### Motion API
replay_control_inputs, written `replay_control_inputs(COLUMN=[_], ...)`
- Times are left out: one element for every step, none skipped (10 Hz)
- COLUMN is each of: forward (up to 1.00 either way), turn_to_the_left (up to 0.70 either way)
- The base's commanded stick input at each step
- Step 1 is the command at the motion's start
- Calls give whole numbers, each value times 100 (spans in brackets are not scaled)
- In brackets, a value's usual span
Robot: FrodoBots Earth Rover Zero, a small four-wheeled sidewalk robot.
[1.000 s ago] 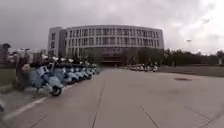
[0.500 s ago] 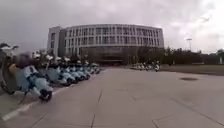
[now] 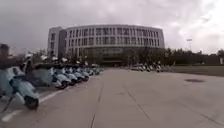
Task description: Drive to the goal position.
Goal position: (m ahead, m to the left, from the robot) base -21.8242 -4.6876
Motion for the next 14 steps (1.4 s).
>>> replay_control_inputs(forward=[70, 70, 70, 70, 70, 66, 21, 6, 5, 5, 5, 5, 5, 5], turn_to_the_left=[-30, -17, 0, 0, 0, 0, 0, 0, 0, -1, 0, -1, -1, -1])
